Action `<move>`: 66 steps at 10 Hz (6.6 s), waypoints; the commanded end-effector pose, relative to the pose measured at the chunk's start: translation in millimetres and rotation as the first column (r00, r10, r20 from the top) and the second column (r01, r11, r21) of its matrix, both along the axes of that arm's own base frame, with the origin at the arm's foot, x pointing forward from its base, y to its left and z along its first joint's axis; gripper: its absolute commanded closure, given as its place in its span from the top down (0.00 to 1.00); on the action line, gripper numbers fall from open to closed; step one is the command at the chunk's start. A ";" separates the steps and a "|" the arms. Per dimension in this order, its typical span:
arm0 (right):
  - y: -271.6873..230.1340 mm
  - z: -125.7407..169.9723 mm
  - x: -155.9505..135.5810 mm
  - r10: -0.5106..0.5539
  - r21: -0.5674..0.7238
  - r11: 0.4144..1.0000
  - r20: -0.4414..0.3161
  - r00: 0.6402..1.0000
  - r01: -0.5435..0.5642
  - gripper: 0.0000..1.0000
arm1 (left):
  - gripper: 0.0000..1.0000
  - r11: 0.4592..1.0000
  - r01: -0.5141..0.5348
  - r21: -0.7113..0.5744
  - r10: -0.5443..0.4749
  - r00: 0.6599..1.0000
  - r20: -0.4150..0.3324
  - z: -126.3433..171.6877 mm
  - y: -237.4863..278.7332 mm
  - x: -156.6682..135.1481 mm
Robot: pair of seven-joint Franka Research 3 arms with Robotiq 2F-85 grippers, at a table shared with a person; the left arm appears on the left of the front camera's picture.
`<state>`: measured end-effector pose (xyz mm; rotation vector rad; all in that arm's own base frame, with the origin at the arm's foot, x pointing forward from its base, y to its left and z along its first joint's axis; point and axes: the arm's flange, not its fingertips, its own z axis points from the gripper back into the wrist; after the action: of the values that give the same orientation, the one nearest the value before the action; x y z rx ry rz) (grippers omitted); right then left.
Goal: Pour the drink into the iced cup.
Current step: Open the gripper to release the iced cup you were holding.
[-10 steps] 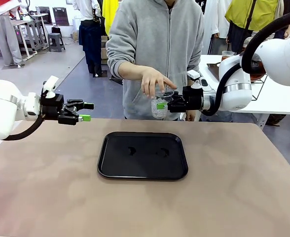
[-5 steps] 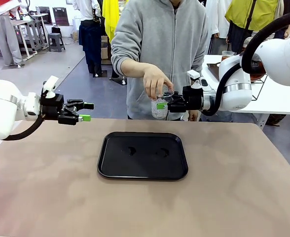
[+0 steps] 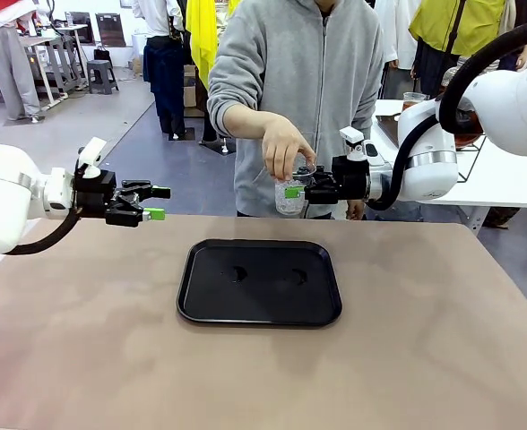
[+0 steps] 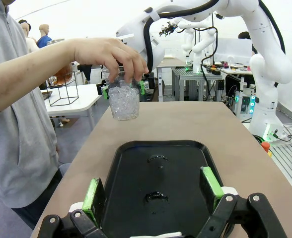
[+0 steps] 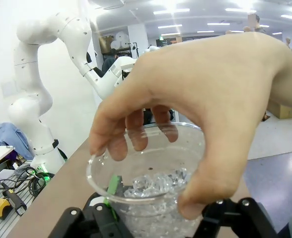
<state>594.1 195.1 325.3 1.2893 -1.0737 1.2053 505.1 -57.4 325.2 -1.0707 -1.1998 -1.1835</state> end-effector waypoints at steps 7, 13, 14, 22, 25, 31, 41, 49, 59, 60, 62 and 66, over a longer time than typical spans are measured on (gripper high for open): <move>0.9 4.4 -1.7 0.000 0.002 1.000 0.005 1.000 0.000 0.76 | 1.00 1.000 -0.003 0.007 0.003 1.000 -0.010 2.8 -1.5 -0.8; -30.5 2.3 1.5 -0.045 -0.018 0.999 -0.038 0.998 0.045 1.00 | 1.00 1.000 -0.003 0.007 0.003 1.000 -0.010 2.8 -1.5 -0.8; -42.5 2.1 2.5 -0.067 -0.025 0.997 -0.033 0.997 0.066 1.00 | 1.00 1.000 -0.003 0.007 0.003 1.000 -0.010 2.8 -1.5 -0.8; -174.4 -27.7 -28.1 -0.119 0.005 0.993 0.071 0.990 0.119 1.00 | 1.00 1.000 -0.003 0.007 0.003 1.000 -0.010 2.8 -1.5 -0.8; -179.5 -30.1 -26.0 -0.138 0.000 0.990 0.053 0.989 0.138 1.00 | 1.00 1.000 -0.003 0.007 0.003 1.000 -0.010 2.8 -1.5 -0.8; -179.5 -30.1 -26.0 -0.138 0.000 0.990 0.053 0.989 0.138 1.00 | 1.00 1.000 -0.003 0.007 0.003 1.000 -0.010 2.8 -1.5 -0.8; -179.5 -30.1 -26.0 -0.138 0.000 0.990 0.053 0.989 0.138 1.00 | 1.00 1.000 -0.003 0.007 0.003 1.000 -0.010 2.8 -1.5 -0.8; -179.5 -30.1 -26.0 -0.138 0.000 0.990 0.053 0.989 0.138 1.00 | 1.00 1.000 -0.003 0.007 0.003 1.000 -0.010 2.8 -1.5 -0.8; -179.5 -30.1 -26.0 -0.138 0.000 0.990 0.053 0.989 0.138 1.00 | 1.00 1.000 -0.003 0.007 0.003 1.000 -0.010 2.8 -1.5 -0.8; -179.5 -30.1 -26.0 -0.138 0.000 0.990 0.053 0.989 0.138 1.00 | 1.00 1.000 -0.003 0.007 0.003 1.000 -0.010 2.8 -1.5 -0.8; -179.5 -30.1 -26.0 -0.138 0.000 0.990 0.053 0.989 0.138 1.00 | 1.00 1.000 -0.003 0.007 0.003 1.000 -0.010 2.8 -1.5 -0.8; -179.5 -30.1 -26.0 -0.138 0.000 0.990 0.053 0.989 0.138 1.00 | 1.00 1.000 -0.003 0.007 0.003 1.000 -0.010 2.8 -1.5 -0.8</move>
<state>566.3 13.5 291.9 1.1739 -1.1810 1.1365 505.2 -57.3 325.2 -1.0704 -1.1998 -1.1836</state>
